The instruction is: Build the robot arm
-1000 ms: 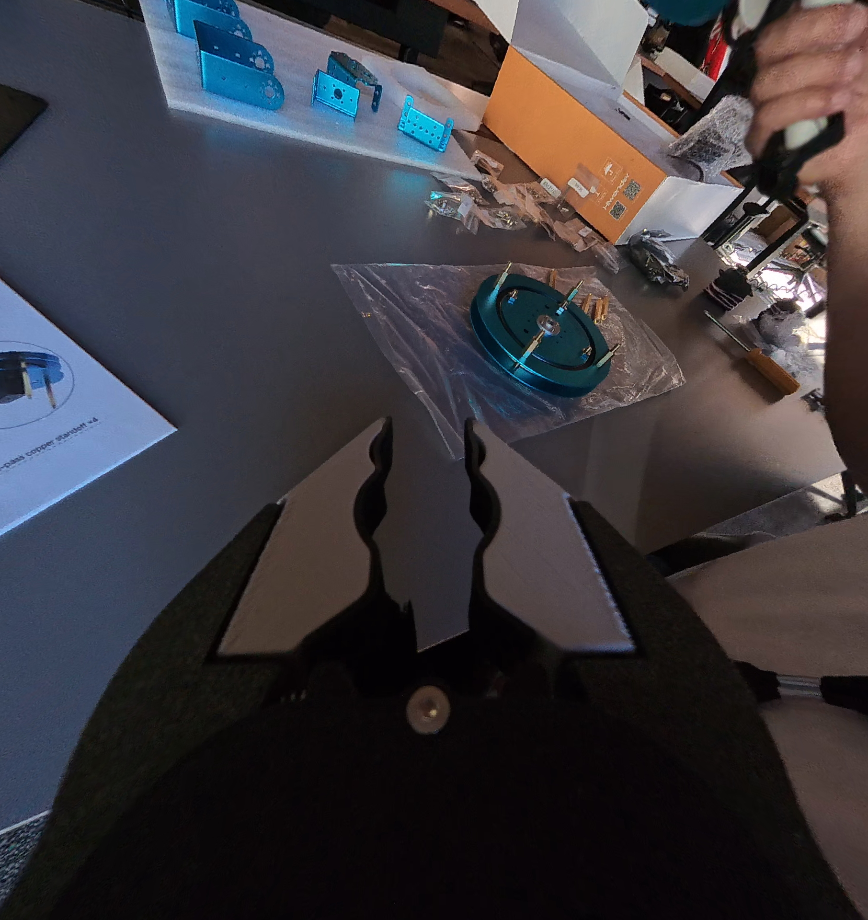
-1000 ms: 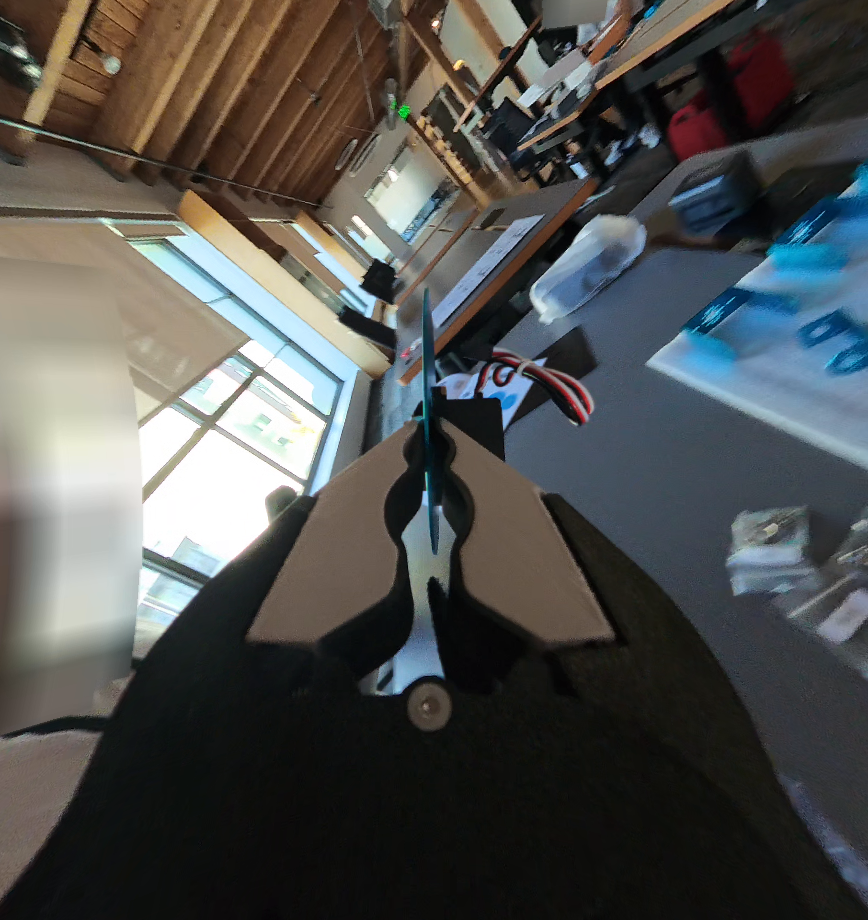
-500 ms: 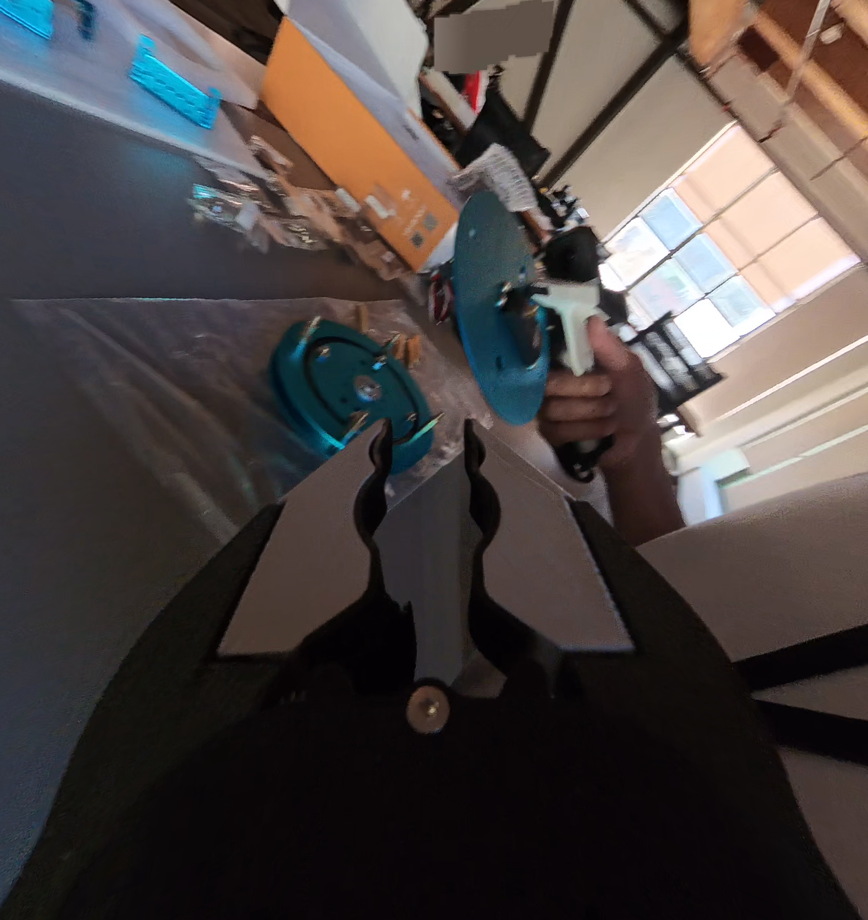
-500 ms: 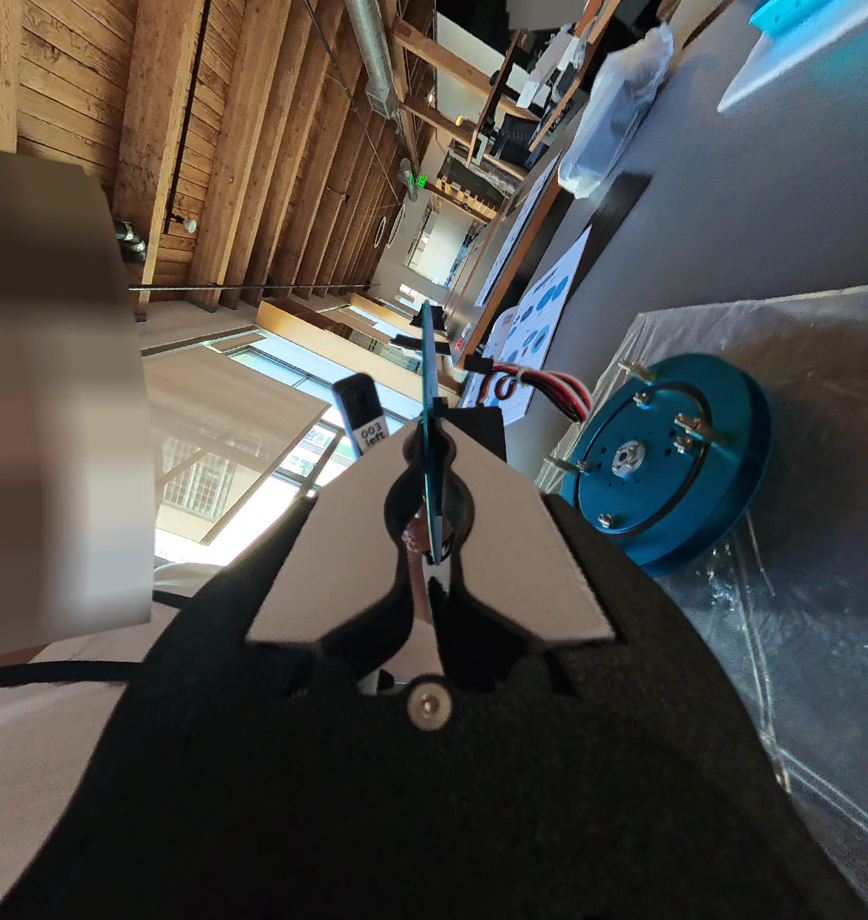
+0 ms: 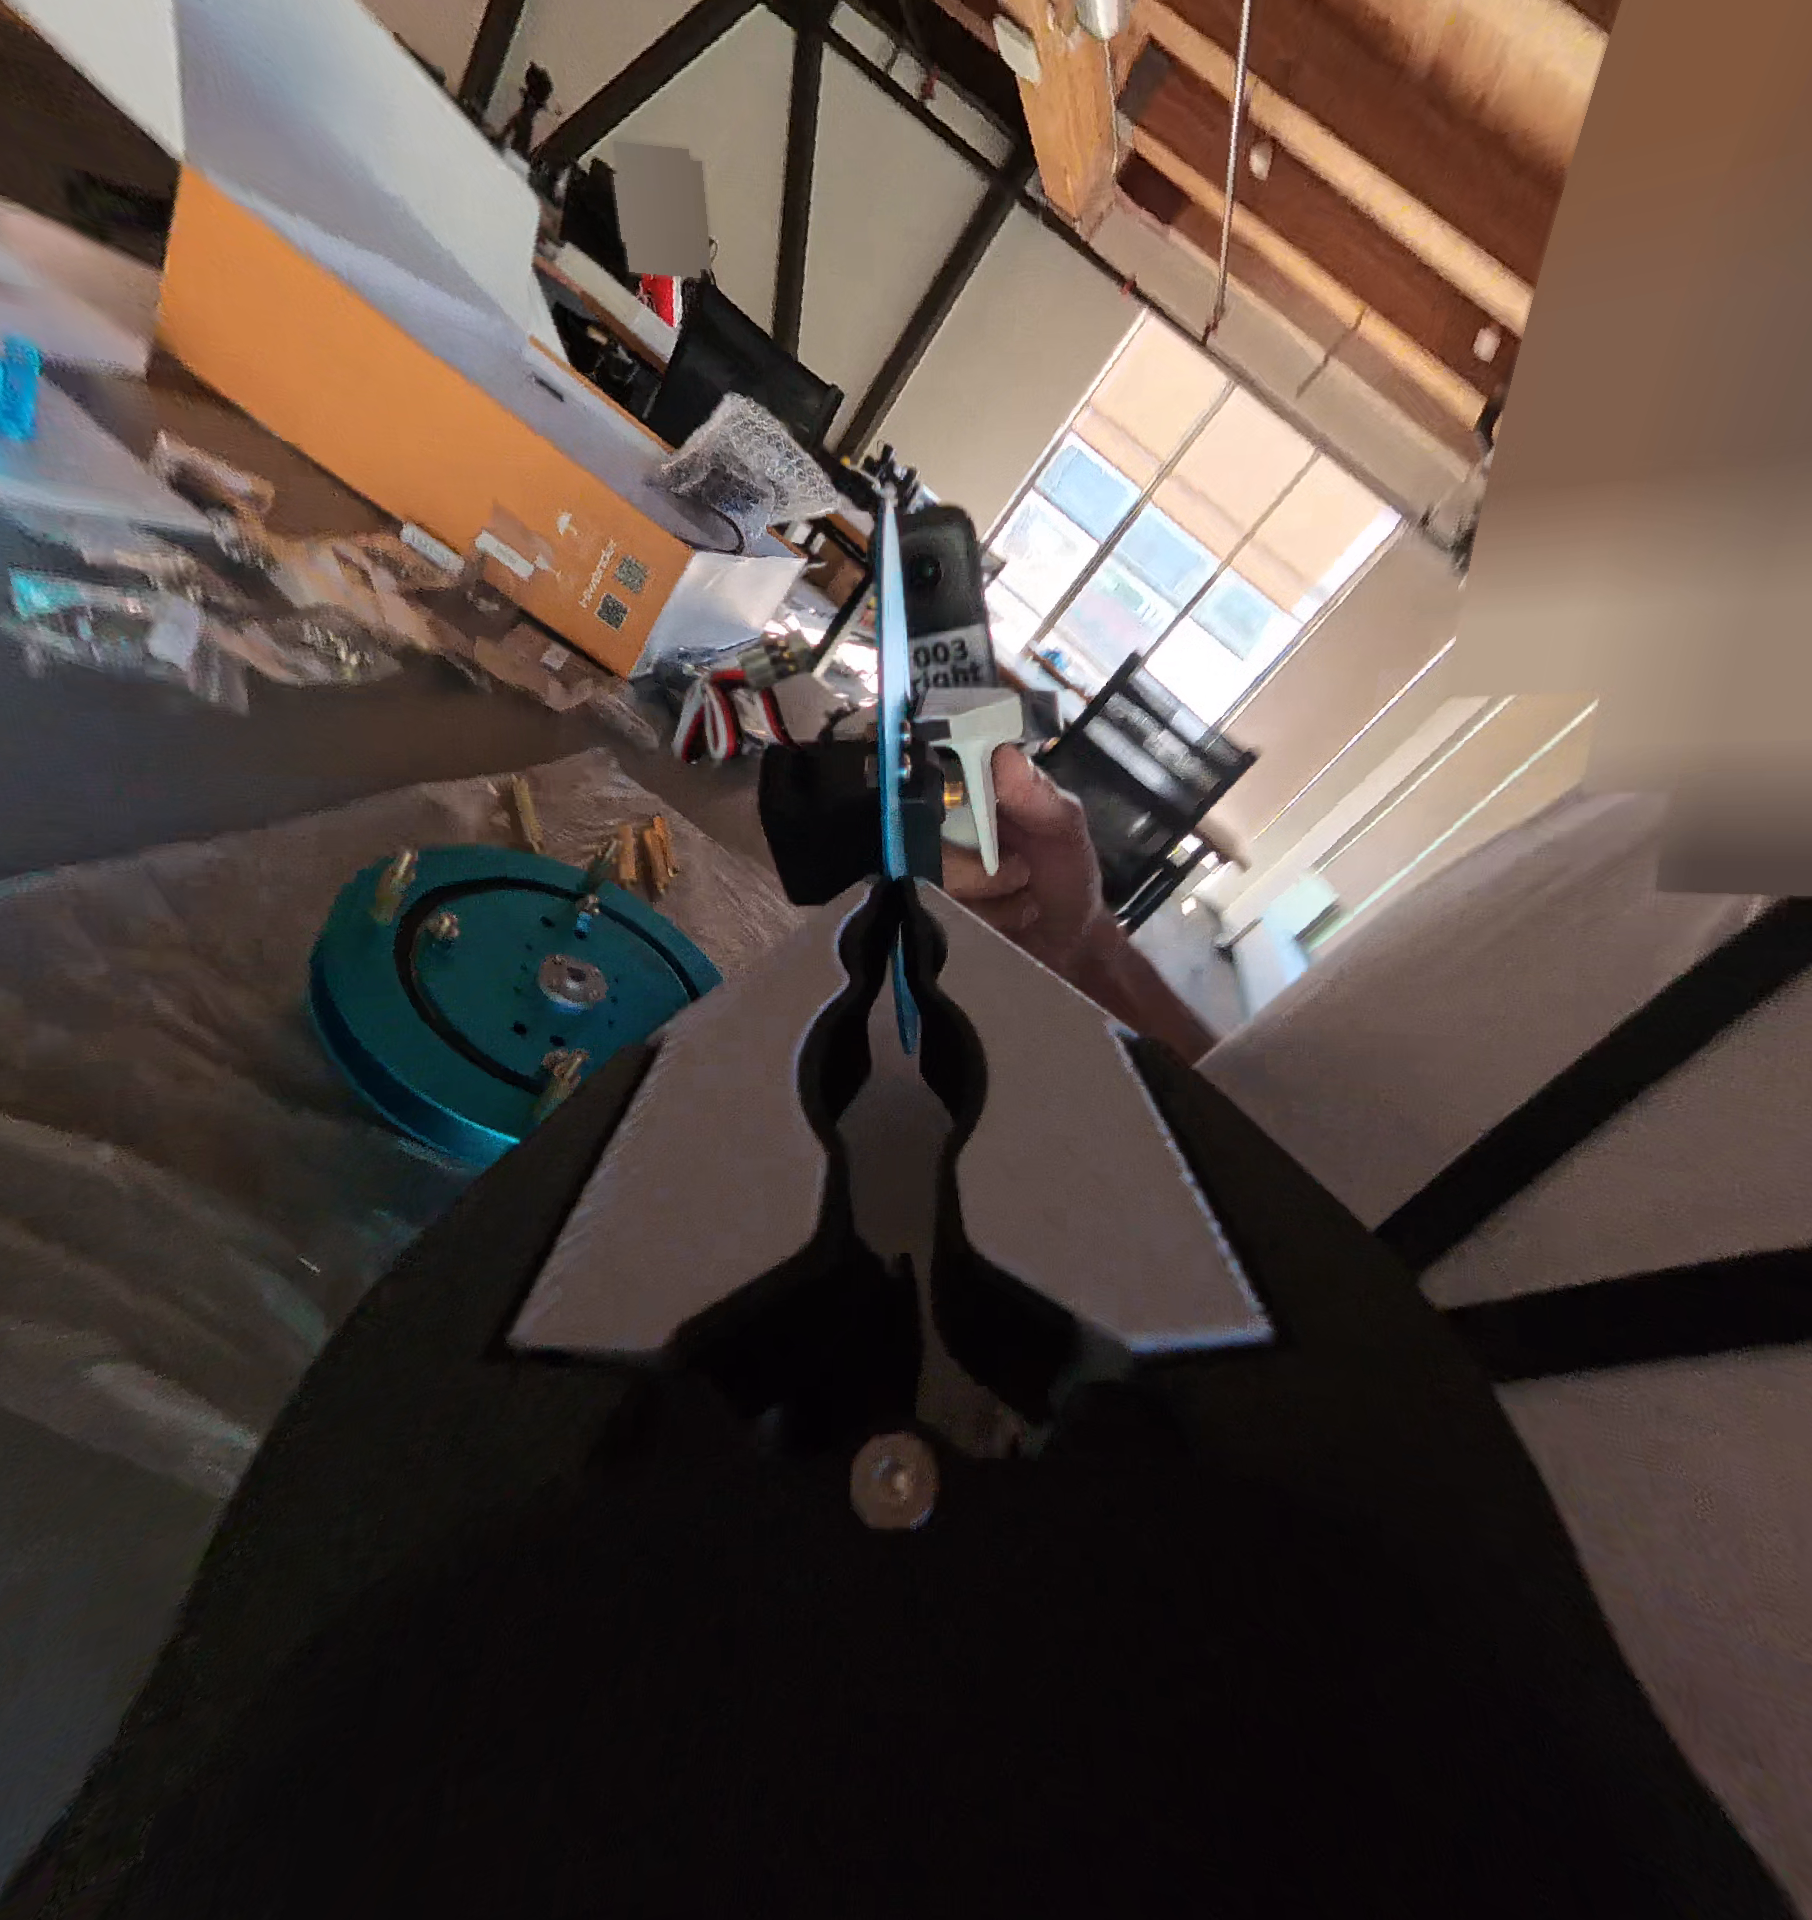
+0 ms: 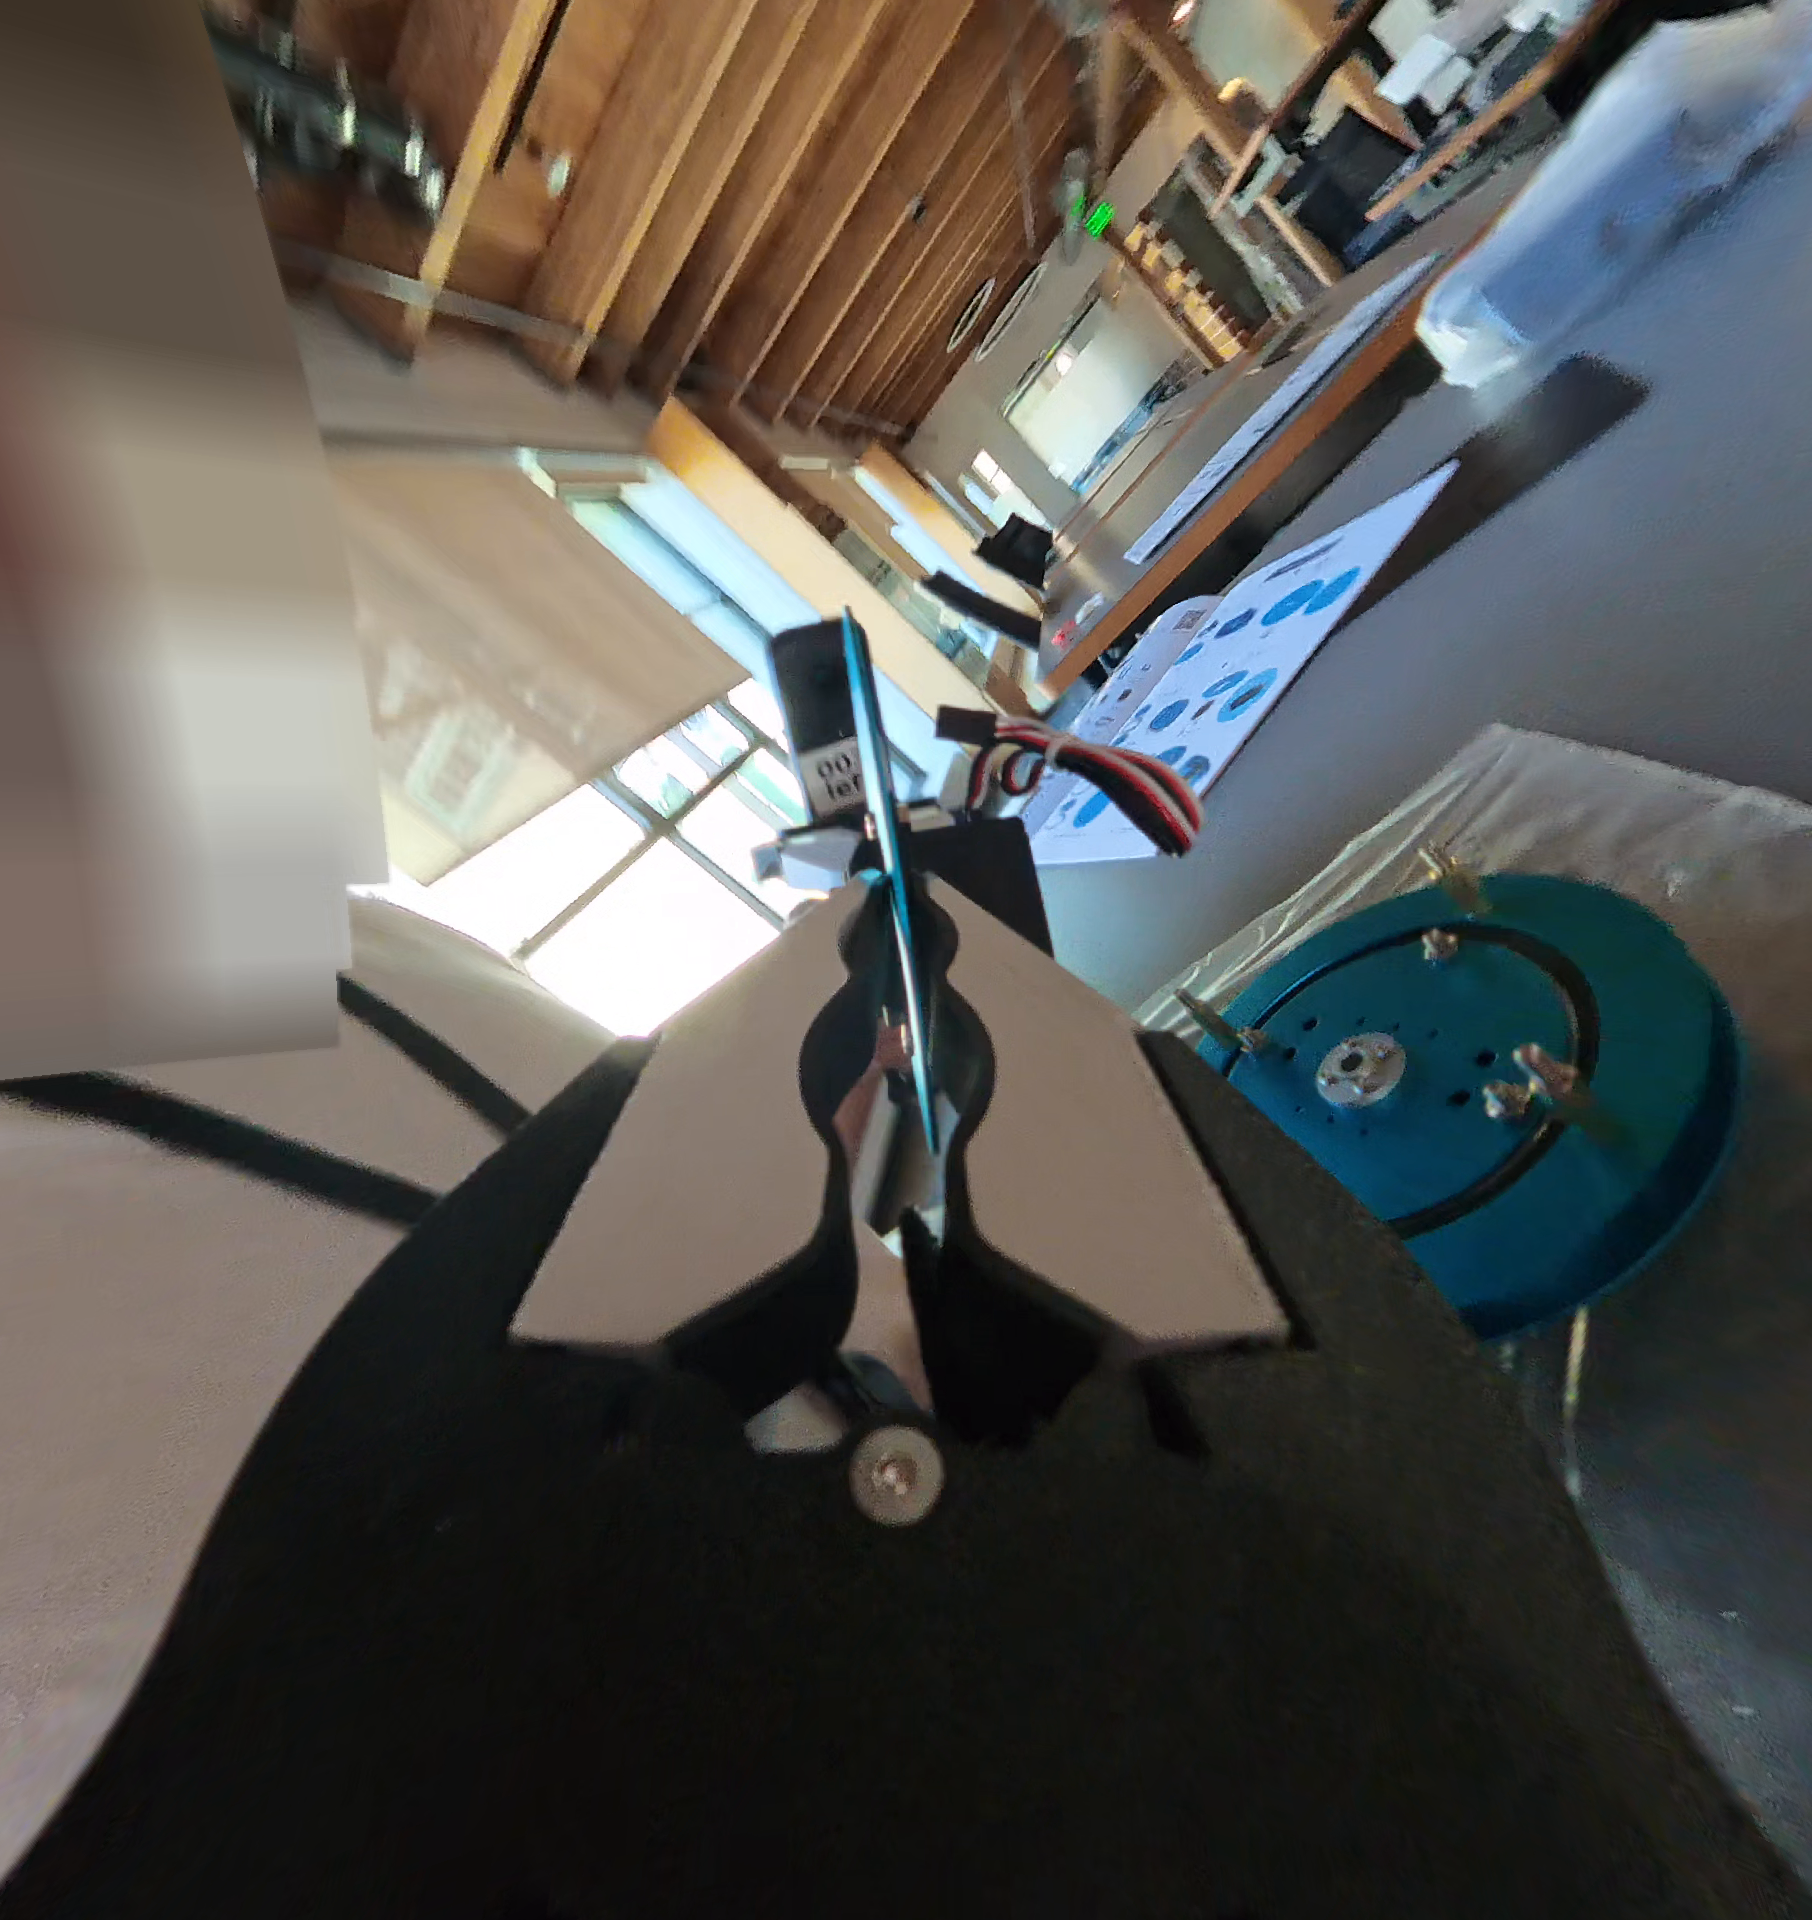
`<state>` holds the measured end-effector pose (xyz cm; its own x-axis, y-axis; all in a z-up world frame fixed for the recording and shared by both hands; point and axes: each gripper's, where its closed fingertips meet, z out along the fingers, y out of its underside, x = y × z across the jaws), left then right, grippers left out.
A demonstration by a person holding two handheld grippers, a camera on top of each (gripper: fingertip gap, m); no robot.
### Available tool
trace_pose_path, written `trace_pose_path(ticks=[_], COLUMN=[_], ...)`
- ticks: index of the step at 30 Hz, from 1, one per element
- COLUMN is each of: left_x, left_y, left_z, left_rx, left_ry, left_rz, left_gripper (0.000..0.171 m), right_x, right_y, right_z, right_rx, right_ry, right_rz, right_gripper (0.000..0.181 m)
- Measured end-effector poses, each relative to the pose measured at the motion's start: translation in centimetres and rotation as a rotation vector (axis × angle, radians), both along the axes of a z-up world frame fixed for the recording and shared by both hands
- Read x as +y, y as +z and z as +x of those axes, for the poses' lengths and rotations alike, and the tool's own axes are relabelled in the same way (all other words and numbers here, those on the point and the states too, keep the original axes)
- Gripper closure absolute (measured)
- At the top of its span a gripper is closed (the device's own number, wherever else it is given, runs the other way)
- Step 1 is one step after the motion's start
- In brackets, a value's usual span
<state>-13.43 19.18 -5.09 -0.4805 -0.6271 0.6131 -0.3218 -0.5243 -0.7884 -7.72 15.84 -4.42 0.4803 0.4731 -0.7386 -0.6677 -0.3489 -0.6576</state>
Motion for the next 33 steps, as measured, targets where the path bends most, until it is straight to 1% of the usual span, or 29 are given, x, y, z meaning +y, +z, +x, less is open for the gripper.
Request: trace_pose_path(ticks=[3,5,6,8,10,14,18,22,26,29,33], left_x=[-1.6,-2.9,-3.5,-3.9,-4.1,-4.0,-3.0,-1.4,0.4,1.7,2.9], left_y=[1.2,2.0,2.1,2.1,2.1,1.9,1.4,0.5,-0.3,-1.1,-2.8], left_z=[-1.2,-2.3,-2.7,-3.0,-3.2,-3.5,-4.5,-5.9,-7.3,-8.3,-9.4], left_rx=[-0.145,-0.273,-0.312,-0.327,-0.329,-0.31,-0.251,-0.183,-0.107,-0.051,0.021], left_ry=[-0.012,-0.024,-0.031,-0.052,-0.069,-0.063,-0.008,0.071,0.141,0.18,0.219], left_rz=[0.24,0.424,0.498,0.57,0.586,0.567,0.509,0.409,0.247,0.142,0.14], left_gripper=[0.171,0.171,0.171,0.171,0.171,0.171,0.171,0.171,0.171,0.171,0.171], right_x=[-1.5,-3.1,-3.6,-4.1,-4.3,-4.0,-2.6,-0.5,1.7,2.9,3.7], right_y=[0.8,1.4,1.6,1.4,1.2,1.1,0.5,-0.3,-1.3,-1.6,-0.9], right_z=[-1.1,-2.3,-2.7,-3.0,-3.4,-3.5,-4.4,-5.6,-6.8,-7.0,-6.4], right_rx=[-0.232,-0.349,-0.394,-0.475,-0.507,-0.486,-0.47,-0.45,-0.454,-0.464,-0.42], right_ry=[0.037,0.101,0.113,0.119,0.13,0.125,0.144,0.171,0.175,0.155,0.118], right_rz=[0.123,0.218,0.242,0.262,0.258,0.252,0.23,0.184,0.106,0.089,0.093], right_gripper=[0.177,0.177,0.178,0.178,0.179,0.179,0.178,0.176,0.174,0.172,0.17])
